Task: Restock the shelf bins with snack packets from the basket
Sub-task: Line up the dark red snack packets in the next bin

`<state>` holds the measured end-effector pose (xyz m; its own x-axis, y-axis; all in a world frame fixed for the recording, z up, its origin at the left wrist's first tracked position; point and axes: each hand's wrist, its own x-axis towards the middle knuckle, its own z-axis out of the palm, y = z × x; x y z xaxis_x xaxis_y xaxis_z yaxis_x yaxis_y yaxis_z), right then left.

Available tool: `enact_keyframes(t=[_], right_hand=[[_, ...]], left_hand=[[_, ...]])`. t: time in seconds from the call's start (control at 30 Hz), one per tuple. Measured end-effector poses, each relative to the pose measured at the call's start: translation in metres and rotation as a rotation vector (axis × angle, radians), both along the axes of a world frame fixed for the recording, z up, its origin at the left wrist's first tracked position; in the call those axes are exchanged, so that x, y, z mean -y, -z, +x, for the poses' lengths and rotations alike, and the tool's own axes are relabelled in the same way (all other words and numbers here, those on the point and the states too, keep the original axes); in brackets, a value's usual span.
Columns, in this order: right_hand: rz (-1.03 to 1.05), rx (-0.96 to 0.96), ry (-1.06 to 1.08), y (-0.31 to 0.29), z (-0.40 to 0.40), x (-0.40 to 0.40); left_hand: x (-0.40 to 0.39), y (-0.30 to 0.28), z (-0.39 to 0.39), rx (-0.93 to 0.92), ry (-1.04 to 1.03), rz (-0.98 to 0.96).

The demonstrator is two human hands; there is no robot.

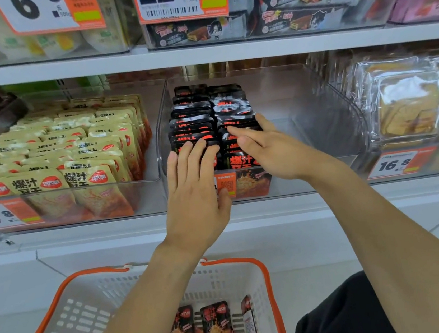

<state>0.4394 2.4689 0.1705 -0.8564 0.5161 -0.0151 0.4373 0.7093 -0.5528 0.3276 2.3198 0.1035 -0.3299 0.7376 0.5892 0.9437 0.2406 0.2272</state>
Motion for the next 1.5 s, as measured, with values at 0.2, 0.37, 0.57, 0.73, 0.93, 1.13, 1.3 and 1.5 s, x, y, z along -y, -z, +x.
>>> enact_keyframes(t=[0.2,0.37,0.57,0.73,0.93,1.13,1.3,1.5], right_hand=[[0.024,0.070,0.003,-0.001,0.002,0.003],[-0.016,0.052,0.036,0.001,0.000,0.004],[0.034,-0.113,0.085,0.010,0.004,0.008],[0.385,-0.796,0.182,0.008,0.011,0.049],[0.087,-0.477,-0.170,0.082,-0.009,0.121],[-0.196,0.386,-0.260,0.223,-0.015,0.165],[-0.354,0.691,-0.167,0.301,-0.004,0.193],[-0.350,0.814,-0.086,0.366,-0.011,0.223]], left_hand=[[0.003,0.002,-0.001,-0.014,0.015,-0.022],[0.003,0.003,-0.003,-0.016,0.012,-0.038],[0.004,-0.003,-0.003,-0.011,0.040,-0.031],[0.028,-0.005,0.005,0.142,0.093,0.349],[0.097,0.099,-0.008,0.486,-0.101,0.190],[0.203,0.241,-0.014,0.873,-0.452,-0.792],[0.250,0.296,0.009,0.903,-0.533,-1.003],[0.248,0.305,-0.004,0.934,-0.502,-1.058]])
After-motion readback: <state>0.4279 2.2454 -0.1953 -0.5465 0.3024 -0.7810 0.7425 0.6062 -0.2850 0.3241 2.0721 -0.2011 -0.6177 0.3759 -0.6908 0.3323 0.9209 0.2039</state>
